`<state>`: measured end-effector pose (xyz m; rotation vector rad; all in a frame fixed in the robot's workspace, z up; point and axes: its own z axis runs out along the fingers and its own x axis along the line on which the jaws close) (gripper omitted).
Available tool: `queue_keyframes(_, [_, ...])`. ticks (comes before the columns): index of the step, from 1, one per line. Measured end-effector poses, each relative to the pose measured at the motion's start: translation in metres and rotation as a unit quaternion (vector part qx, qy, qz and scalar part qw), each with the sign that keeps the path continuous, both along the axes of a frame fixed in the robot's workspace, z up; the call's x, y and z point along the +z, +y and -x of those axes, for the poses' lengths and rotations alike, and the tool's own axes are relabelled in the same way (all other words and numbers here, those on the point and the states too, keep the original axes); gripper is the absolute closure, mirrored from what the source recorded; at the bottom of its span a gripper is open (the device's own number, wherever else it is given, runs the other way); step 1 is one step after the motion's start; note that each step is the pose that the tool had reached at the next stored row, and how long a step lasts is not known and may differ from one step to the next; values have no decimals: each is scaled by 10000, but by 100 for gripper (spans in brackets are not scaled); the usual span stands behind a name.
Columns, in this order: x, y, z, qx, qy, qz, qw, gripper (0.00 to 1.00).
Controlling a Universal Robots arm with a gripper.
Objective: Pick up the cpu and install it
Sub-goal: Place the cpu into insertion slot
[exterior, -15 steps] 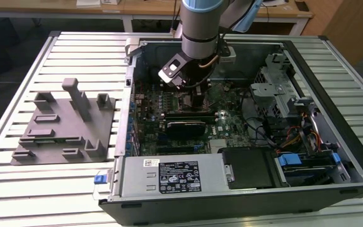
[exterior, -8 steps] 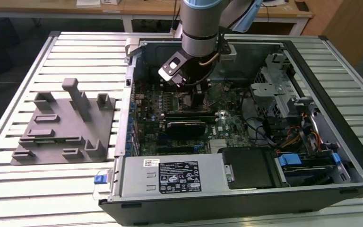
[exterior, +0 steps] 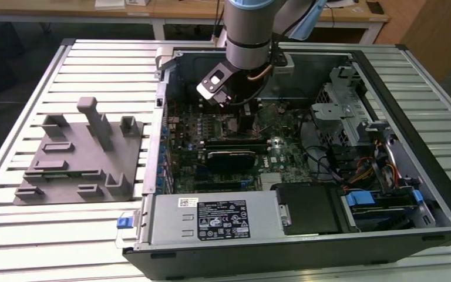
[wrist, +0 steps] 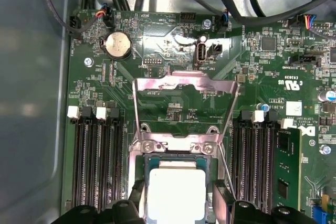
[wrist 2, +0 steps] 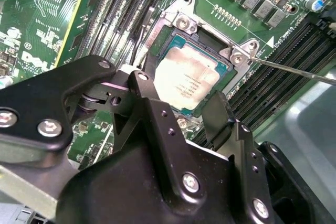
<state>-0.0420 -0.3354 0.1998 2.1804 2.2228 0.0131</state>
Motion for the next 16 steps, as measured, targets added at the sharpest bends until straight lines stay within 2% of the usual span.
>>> queue_keyframes(7, [10, 0, 0, 0, 0, 0, 10000, 40])
queue_keyframes(8, [11, 0, 0, 0, 0, 0, 10000, 46])
queue_keyframes(9, [13, 0, 0, 0, 0, 0, 10000, 46])
queue_keyframes(11, [15, 0, 0, 0, 0, -1, 10000, 58])
queue_keyframes(12, [17, 0, 0, 0, 0, 0, 10000, 58])
queue_keyframes(14, [20, 0, 0, 0, 0, -1, 10000, 70])
queue_keyframes(15, [21, 0, 0, 0, 0, 0, 10000, 70])
queue_keyframes(16, [23, 0, 0, 0, 0, -1, 10000, 76])
